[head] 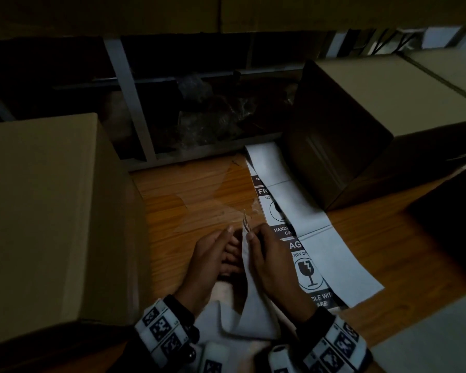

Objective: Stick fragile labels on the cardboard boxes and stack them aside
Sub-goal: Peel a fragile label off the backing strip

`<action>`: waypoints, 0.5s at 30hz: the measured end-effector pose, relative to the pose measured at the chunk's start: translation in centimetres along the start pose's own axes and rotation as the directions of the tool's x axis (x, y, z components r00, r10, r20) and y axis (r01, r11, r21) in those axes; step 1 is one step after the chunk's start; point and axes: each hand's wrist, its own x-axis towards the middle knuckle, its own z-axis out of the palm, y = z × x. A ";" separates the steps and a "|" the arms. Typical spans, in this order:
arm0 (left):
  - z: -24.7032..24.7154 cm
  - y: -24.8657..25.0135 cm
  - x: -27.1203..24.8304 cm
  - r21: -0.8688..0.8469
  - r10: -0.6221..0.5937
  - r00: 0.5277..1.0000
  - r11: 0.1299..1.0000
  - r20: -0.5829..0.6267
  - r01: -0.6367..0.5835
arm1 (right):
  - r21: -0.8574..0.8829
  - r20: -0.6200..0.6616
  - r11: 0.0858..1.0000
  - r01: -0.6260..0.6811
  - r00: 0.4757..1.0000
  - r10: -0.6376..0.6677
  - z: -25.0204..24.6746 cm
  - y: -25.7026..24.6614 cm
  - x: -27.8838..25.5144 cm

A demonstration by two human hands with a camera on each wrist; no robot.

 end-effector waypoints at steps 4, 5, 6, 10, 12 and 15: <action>0.3 0.0 0.5 0.057 0.055 0.998 0.997 0.025 -0.057 | -0.103 0.016 0.991 0.085 0.996 -0.084 -0.4 -0.7 -0.2; 0.2 0.0 0.6 0.072 0.066 0.997 0.995 0.029 -0.068 | -0.127 0.021 0.987 0.094 0.996 -0.092 -0.4 -0.7 -0.2; 0.1 0.0 0.5 0.087 0.070 0.997 0.994 0.035 -0.073 | -0.143 0.032 0.985 0.096 0.995 -0.093 -0.5 -0.8 -0.2; 0.1 0.3 0.4 0.125 0.110 0.993 0.986 0.031 -0.113 | -0.157 0.060 0.983 0.090 0.995 -0.082 -0.3 -0.9 -0.2; 0.2 0.4 0.2 0.130 0.147 0.989 0.980 0.018 -0.148 | -0.123 0.051 0.990 0.063 0.997 -0.057 -0.3 -1.0 -0.2; 0.1 0.1 0.2 0.108 0.171 0.985 0.979 0.017 -0.172 | -0.035 0.040 0.999 -0.005 0.999 0.006 -0.1 -0.9 0.0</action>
